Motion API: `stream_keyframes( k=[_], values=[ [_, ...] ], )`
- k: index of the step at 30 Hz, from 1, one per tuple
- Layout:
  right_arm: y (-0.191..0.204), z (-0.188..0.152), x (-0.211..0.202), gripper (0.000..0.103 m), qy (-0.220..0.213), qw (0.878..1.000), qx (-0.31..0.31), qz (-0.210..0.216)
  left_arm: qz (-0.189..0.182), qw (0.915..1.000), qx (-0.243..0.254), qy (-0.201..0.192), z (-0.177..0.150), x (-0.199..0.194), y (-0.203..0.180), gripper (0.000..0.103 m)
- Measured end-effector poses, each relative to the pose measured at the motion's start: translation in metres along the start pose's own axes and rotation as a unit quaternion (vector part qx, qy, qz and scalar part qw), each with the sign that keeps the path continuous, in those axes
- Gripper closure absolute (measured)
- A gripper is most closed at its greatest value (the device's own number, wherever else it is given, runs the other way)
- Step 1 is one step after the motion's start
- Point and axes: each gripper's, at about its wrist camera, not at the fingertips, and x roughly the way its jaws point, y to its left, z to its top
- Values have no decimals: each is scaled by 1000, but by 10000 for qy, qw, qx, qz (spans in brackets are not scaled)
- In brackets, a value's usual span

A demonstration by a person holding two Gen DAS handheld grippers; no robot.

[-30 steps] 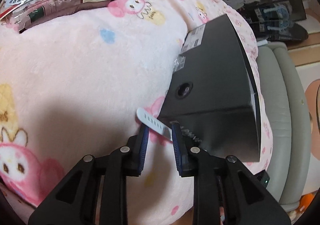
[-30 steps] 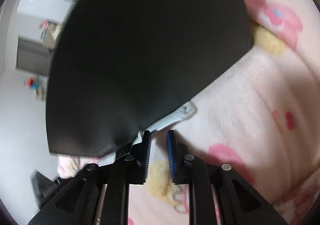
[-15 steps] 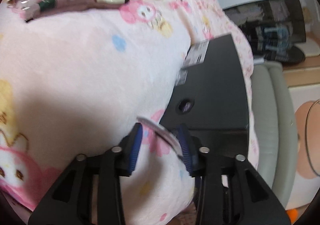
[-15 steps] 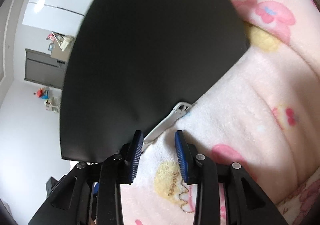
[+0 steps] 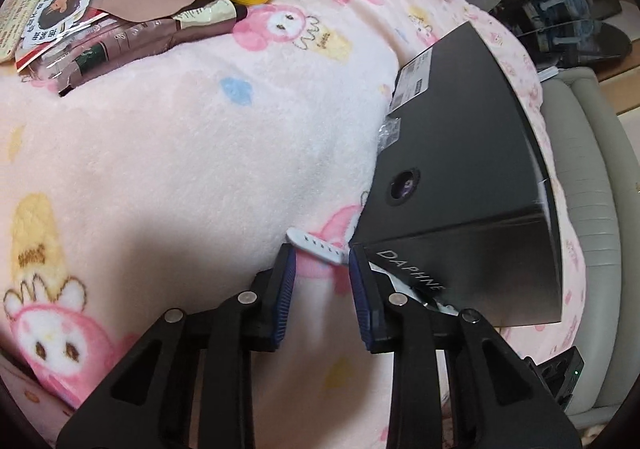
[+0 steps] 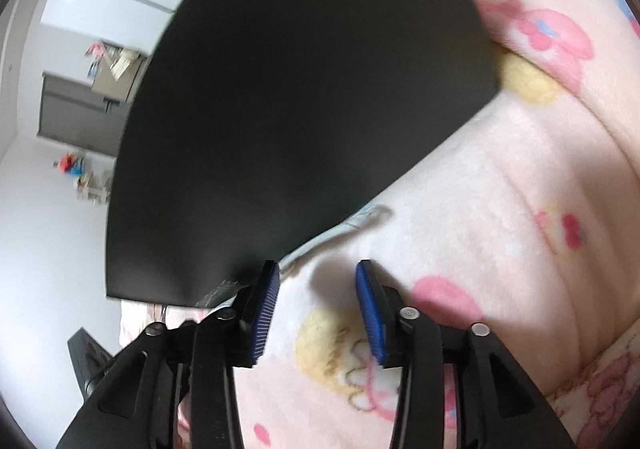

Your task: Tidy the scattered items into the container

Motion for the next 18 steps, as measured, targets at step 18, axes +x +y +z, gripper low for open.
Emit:
stream_keyframes(
  k=[18],
  values=[
    [36,-10,-28,100,-579,9932,-932,382,-756,9957,244,-480,0,-32,-12,100]
  ],
)
